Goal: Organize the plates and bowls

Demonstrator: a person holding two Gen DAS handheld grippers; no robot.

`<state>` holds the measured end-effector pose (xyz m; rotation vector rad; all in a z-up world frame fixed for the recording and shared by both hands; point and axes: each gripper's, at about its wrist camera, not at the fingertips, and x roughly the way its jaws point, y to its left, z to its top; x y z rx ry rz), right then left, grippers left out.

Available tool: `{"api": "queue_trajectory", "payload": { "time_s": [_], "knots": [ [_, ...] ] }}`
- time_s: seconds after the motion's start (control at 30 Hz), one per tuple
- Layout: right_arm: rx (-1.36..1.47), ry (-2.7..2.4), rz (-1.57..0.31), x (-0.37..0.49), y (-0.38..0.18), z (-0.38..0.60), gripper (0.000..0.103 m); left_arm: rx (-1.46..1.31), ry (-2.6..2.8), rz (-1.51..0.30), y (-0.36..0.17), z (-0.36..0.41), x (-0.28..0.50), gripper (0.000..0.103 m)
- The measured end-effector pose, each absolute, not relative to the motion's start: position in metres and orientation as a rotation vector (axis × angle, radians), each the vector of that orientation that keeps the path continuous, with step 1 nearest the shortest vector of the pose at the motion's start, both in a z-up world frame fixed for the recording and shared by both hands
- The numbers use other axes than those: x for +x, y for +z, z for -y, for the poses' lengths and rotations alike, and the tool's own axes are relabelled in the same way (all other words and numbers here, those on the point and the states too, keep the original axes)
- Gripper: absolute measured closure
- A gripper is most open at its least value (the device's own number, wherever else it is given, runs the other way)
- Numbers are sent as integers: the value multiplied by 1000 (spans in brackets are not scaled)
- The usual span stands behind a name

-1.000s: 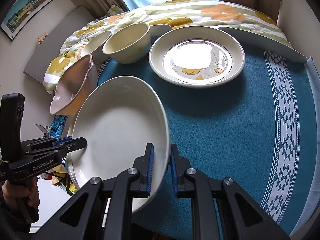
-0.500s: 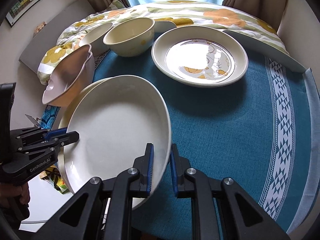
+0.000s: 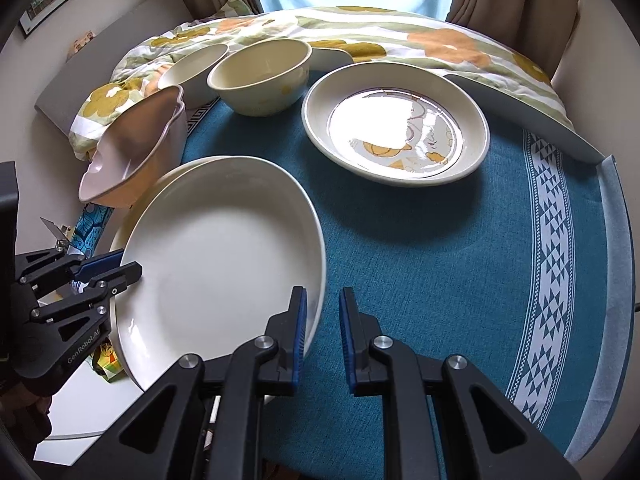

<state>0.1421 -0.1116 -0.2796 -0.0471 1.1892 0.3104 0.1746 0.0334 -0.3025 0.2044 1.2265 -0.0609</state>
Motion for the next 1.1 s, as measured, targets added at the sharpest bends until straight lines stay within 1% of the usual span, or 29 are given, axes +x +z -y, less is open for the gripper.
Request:
{"api": "queue_trajectory", "payload": {
  "time_s": [0.3, 1.1],
  "knots": [
    [-133, 317, -1170, 136, -283, 93, 88, 219, -28, -1222, -299, -36, 169, 91],
    [-129, 294, -1176, 138, -287, 92, 88, 240, -6, -1206, -294, -38, 163, 91]
  ]
}}
